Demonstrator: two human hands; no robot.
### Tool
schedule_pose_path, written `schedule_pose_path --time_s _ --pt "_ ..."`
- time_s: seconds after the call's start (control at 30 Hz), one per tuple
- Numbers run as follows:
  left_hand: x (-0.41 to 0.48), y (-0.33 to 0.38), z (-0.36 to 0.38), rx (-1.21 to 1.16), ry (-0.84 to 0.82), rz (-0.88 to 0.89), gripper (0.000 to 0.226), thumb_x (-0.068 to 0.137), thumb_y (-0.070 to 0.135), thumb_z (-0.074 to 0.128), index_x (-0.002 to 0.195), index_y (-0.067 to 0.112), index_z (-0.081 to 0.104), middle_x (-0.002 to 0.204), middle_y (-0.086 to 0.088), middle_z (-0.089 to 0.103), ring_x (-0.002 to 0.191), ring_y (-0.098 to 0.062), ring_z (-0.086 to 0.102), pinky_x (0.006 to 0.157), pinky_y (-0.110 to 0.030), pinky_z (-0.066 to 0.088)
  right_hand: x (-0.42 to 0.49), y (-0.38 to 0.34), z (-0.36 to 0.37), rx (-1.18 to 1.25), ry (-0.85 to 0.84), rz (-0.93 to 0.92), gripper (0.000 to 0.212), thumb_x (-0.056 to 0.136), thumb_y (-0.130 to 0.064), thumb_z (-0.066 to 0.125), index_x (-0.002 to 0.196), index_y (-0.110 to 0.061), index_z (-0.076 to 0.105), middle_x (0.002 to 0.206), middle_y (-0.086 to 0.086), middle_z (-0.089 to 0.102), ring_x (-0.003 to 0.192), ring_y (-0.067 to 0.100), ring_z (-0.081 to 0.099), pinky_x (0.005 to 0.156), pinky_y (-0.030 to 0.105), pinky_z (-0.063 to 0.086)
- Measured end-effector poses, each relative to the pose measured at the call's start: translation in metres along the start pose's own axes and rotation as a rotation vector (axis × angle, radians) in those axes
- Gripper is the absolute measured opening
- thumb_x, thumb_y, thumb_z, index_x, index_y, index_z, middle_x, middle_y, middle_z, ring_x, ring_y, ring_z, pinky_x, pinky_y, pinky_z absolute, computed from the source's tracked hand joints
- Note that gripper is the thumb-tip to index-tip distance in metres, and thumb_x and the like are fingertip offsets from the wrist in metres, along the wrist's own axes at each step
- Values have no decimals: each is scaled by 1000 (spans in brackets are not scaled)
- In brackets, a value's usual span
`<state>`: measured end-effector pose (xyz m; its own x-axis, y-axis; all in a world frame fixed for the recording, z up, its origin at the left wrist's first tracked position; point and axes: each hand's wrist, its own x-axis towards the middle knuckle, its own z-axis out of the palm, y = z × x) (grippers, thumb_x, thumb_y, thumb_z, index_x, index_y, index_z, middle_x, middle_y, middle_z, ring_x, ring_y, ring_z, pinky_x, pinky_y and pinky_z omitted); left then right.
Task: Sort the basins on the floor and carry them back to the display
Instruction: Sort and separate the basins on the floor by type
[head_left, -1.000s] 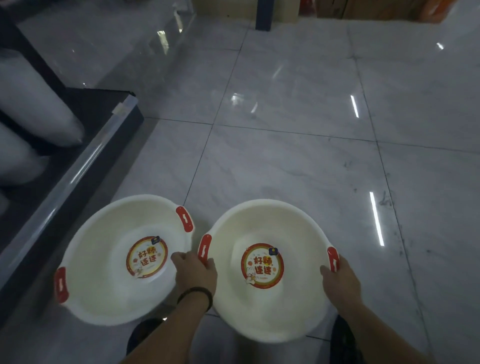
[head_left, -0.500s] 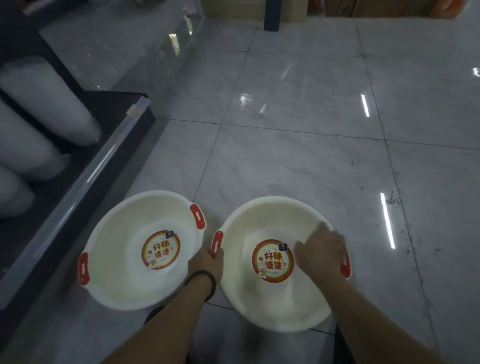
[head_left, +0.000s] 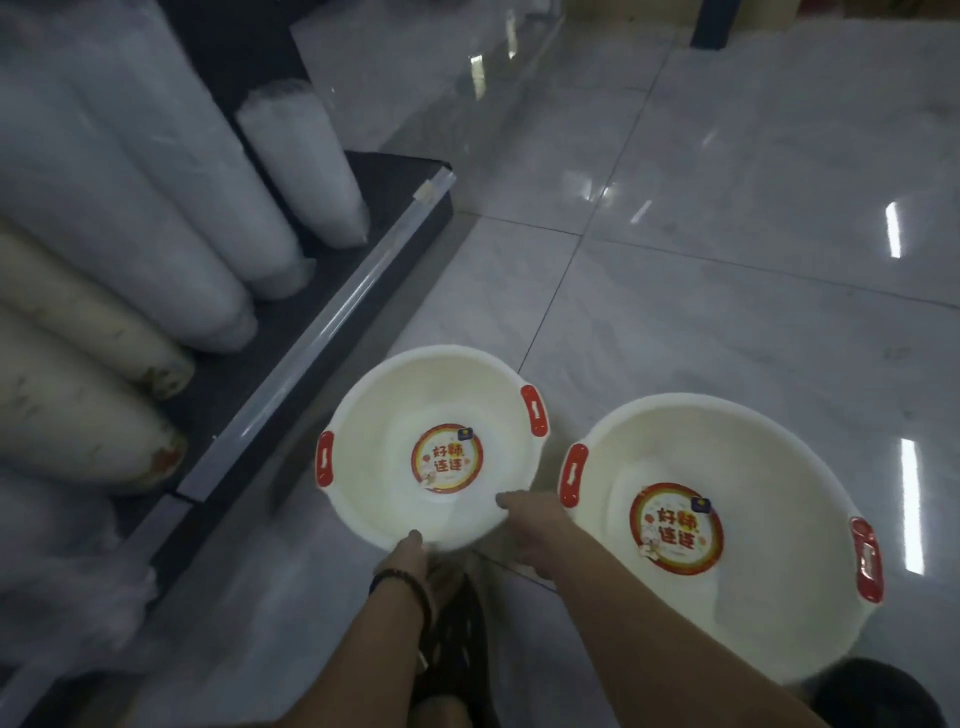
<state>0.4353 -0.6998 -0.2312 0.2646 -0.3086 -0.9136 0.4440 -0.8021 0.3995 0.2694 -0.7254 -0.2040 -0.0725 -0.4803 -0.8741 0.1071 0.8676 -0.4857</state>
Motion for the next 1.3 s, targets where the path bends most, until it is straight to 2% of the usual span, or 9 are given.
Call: schedule_pose_path --time_s 0.1,0.2,0.37,0.6,0.8,0.9,1.0,1.13,1.3 --pt "-6 8 -2 -107 -95 -11 40 95 50 59 114 15 64 109 -19 74 100 -40 70 85 -55 59 -6 -4 4 241 -45 6 20 98 -20 70 111 -5 64 102 14 73 93 32 71 70 40 59" --pt "-8 21 -15 -126 -76 43 44 91 56 61 115 19 64 105 -14 76 97 -38 72 86 -57 58 -18 -15 4 249 22 -64 14 97 -12 70 107 -5 63 104 17 74 95 36 72 73 48 63" --pt "-15 58 -36 -64 152 336 54 80 26 74 132 25 58 120 -10 69 99 -39 69 81 -61 58 -50 -36 -26 196 163 -296 20 95 -10 66 114 -4 62 99 17 72 87 35 71 65 45 64" --pt "-109 69 27 92 -262 526 44 83 13 80 119 27 60 112 -2 71 98 -34 71 72 -60 61 -116 -43 -119 261 465 -538 19 96 -23 64 113 -19 70 97 4 76 89 30 74 81 53 64" --pt "-155 30 78 337 -363 679 83 76 -2 80 138 35 40 117 -2 62 105 -32 63 72 -60 61 -147 8 -205 262 769 -596 44 92 -19 68 135 -25 57 105 -6 65 101 26 65 96 53 57" --pt "-156 -1 92 498 -385 752 93 76 0 80 146 38 33 121 -2 60 108 -29 61 71 -46 63 -151 33 -240 297 865 -550 55 93 -13 68 144 -25 52 101 -4 65 95 24 63 94 48 57" --pt "-148 -27 106 596 -389 746 77 85 8 76 146 33 36 126 -3 59 112 -28 59 60 -28 56 -145 57 -264 221 896 -505 52 95 -16 70 145 -19 55 120 8 72 99 26 66 98 47 55" --pt "-134 -49 119 709 -331 712 59 92 16 70 144 27 45 127 -6 63 113 -30 60 94 -52 56 -130 86 -287 146 860 -425 50 93 -14 74 140 -12 59 123 12 73 99 26 65 96 44 53" --pt "-122 -61 141 775 -228 734 55 94 11 67 144 22 48 128 -7 63 118 -31 59 104 -51 50 -101 106 -298 103 848 -349 42 91 -17 76 131 -10 65 119 12 74 96 25 64 95 43 52"
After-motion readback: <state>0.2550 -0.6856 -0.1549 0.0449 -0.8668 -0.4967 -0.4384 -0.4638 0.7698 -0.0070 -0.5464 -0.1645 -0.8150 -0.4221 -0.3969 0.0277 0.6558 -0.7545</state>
